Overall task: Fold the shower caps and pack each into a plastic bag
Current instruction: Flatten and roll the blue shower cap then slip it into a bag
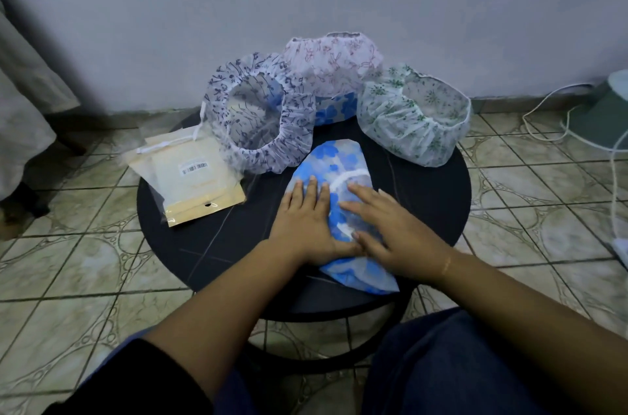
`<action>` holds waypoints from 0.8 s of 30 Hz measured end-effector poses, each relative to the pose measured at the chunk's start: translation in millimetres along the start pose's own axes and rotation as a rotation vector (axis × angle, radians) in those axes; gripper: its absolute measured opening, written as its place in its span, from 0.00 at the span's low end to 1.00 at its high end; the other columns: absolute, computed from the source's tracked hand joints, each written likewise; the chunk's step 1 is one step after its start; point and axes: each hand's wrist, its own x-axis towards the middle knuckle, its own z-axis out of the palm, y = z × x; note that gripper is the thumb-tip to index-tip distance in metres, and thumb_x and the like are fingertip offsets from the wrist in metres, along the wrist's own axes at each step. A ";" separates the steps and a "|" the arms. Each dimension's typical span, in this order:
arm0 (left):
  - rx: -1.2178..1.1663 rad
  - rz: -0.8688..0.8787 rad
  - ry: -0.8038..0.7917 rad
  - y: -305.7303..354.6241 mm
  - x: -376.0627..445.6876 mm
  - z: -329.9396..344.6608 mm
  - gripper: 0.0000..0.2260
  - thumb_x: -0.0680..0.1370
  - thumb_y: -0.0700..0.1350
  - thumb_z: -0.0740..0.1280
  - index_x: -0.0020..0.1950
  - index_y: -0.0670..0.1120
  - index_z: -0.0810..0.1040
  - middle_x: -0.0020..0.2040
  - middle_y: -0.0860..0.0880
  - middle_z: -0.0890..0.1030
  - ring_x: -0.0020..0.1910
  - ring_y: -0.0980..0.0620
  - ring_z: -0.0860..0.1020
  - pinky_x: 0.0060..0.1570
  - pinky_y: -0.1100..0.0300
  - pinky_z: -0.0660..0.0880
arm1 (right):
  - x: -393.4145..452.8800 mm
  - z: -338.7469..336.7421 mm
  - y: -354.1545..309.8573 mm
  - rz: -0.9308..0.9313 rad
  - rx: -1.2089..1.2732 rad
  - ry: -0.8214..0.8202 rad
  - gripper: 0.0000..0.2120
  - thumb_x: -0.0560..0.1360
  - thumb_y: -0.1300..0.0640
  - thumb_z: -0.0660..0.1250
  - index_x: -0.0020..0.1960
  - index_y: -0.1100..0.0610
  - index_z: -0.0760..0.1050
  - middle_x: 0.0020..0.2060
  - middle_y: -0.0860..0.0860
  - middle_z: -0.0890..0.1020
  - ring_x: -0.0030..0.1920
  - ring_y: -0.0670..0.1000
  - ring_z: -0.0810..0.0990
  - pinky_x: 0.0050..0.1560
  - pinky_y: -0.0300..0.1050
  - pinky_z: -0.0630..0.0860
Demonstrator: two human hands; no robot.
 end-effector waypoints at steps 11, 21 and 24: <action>0.033 0.113 -0.165 -12.7 -4.2 -12.7 0.62 0.54 0.79 0.55 0.76 0.50 0.32 0.75 0.48 0.30 0.73 0.44 0.29 0.73 0.46 0.35 | -49.2 0.8 4.4 0.042 -0.115 -0.251 0.39 0.70 0.27 0.47 0.76 0.42 0.48 0.76 0.41 0.51 0.74 0.37 0.46 0.74 0.41 0.38; -0.254 0.327 0.274 -11.8 -24.9 -4.5 0.44 0.55 0.75 0.67 0.67 0.57 0.69 0.62 0.54 0.66 0.64 0.54 0.64 0.63 0.61 0.59 | -66.0 4.5 5.4 -0.197 -0.181 0.067 0.23 0.69 0.44 0.68 0.61 0.53 0.74 0.61 0.51 0.75 0.65 0.52 0.71 0.68 0.50 0.65; -0.500 0.366 0.162 -3.6 -32.5 -4.0 0.15 0.63 0.55 0.78 0.44 0.59 0.77 0.47 0.56 0.73 0.47 0.61 0.72 0.50 0.67 0.68 | -68.2 3.8 6.2 -0.179 -0.134 0.056 0.17 0.70 0.46 0.66 0.55 0.52 0.77 0.57 0.48 0.78 0.62 0.48 0.74 0.63 0.45 0.68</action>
